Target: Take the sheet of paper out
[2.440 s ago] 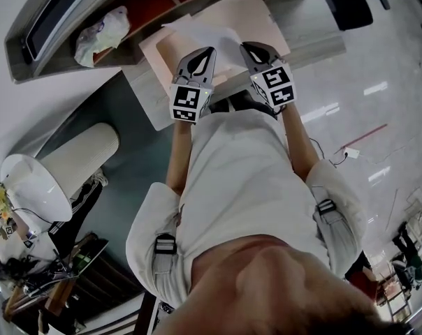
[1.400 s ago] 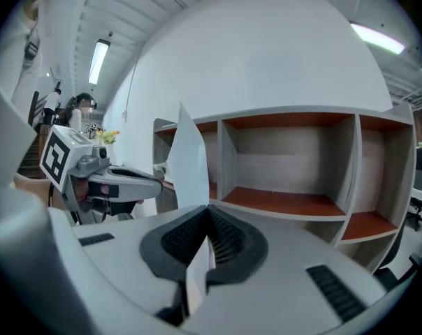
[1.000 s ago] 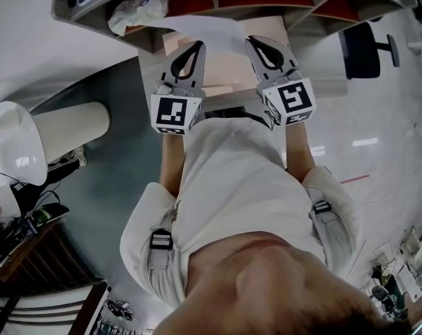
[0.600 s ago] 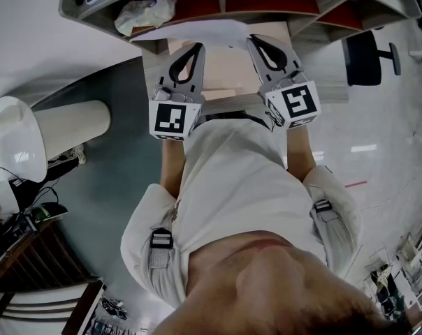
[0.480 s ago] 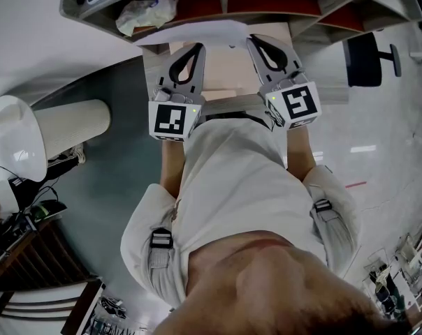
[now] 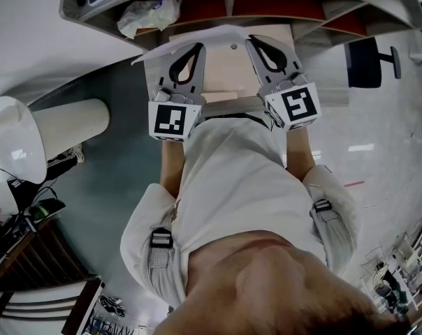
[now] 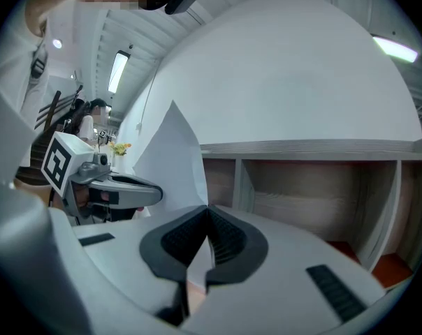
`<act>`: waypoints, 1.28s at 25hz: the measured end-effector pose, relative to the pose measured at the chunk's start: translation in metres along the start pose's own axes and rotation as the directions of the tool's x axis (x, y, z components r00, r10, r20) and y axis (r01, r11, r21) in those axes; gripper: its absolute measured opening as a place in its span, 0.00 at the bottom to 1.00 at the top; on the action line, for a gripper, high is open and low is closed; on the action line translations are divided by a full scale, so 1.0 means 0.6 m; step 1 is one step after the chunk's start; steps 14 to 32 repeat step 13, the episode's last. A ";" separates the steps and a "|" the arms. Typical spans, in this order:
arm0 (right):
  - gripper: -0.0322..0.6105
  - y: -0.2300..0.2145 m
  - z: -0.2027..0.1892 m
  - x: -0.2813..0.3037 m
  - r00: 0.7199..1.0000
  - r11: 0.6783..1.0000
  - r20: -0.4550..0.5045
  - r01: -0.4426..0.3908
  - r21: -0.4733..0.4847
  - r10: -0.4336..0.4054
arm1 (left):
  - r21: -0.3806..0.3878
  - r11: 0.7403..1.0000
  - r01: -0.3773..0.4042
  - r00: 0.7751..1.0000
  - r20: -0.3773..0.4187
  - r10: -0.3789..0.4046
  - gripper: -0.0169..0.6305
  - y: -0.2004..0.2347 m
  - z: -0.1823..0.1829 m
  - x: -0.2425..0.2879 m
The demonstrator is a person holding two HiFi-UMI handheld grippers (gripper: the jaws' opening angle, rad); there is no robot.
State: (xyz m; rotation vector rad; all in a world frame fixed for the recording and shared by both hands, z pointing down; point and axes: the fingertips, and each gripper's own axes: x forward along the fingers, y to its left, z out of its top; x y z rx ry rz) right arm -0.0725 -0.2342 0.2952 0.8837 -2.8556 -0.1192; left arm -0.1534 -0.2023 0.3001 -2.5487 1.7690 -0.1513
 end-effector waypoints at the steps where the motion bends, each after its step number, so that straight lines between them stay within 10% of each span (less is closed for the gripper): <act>1: 0.08 0.000 -0.001 0.002 1.000 1.000 -0.002 0.000 0.000 0.000 | -0.001 1.000 0.001 1.000 -0.001 -0.001 0.06 0.002 -0.001 0.001; 32: 0.08 -0.008 -0.005 0.023 1.000 1.000 -0.018 0.014 0.001 -0.014 | -0.006 1.000 0.015 1.000 0.000 -0.015 0.06 0.022 -0.007 0.018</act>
